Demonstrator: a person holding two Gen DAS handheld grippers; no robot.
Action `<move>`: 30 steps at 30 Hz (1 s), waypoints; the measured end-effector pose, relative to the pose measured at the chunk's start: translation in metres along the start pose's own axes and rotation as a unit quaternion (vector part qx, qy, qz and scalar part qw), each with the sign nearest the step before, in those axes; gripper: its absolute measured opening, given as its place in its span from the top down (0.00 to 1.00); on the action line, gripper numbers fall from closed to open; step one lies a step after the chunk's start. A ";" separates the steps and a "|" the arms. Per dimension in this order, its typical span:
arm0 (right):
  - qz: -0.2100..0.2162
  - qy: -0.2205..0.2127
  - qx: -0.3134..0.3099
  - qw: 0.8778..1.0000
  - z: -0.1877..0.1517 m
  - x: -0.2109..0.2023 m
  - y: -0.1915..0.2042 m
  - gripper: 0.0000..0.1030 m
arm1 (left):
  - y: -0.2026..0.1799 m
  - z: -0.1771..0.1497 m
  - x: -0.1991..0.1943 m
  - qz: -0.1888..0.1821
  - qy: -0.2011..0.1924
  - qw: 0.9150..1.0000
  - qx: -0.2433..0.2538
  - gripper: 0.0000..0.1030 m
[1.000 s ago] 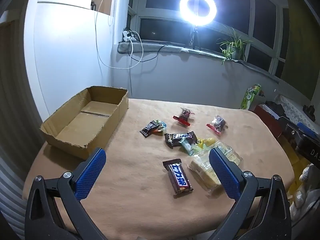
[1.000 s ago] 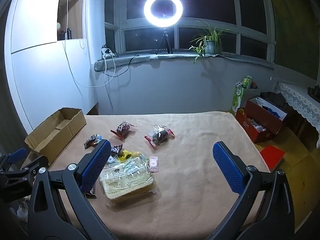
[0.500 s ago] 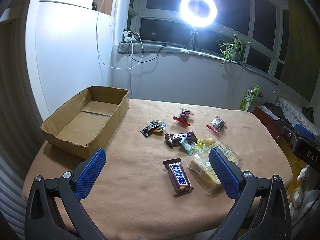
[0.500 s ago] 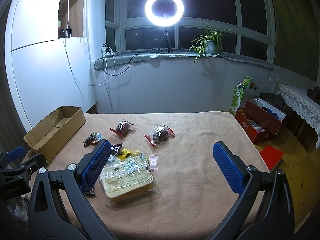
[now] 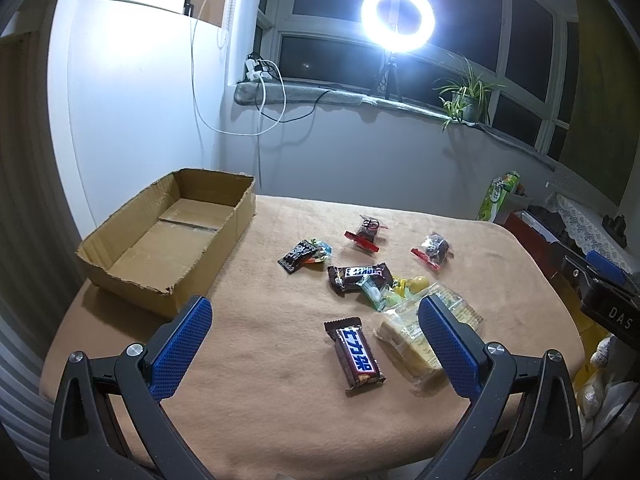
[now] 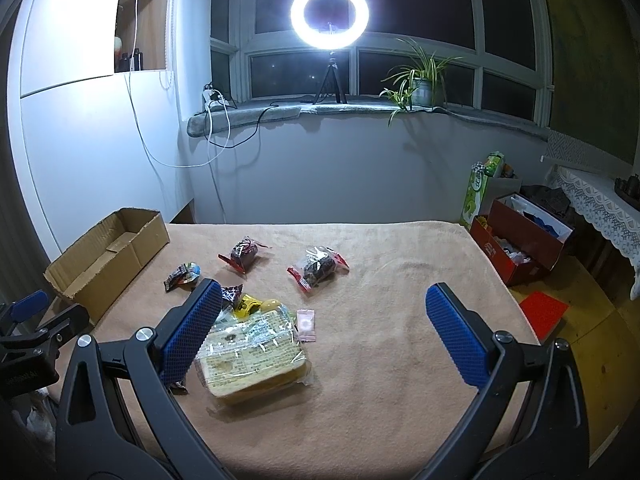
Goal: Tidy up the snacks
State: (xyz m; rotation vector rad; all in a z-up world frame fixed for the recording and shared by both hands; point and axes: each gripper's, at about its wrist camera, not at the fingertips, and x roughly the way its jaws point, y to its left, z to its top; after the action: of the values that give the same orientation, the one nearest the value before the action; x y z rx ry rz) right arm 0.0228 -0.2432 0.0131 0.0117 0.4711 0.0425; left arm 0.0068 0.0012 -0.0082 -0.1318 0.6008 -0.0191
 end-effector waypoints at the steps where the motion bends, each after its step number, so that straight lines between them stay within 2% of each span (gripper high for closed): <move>1: 0.000 0.000 0.000 1.000 0.000 0.000 0.000 0.00 | 0.000 0.000 0.000 -0.001 0.000 1.000 0.000 0.00; 30: -0.001 0.003 -0.004 1.000 -0.002 0.002 0.001 0.00 | -0.006 0.000 0.000 -0.008 0.002 1.000 0.004 0.00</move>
State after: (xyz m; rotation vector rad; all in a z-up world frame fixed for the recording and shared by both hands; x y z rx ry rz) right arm 0.0234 -0.2419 0.0108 0.0039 0.4769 0.0418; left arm 0.0068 -0.0047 -0.0072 -0.1292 0.6039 -0.0370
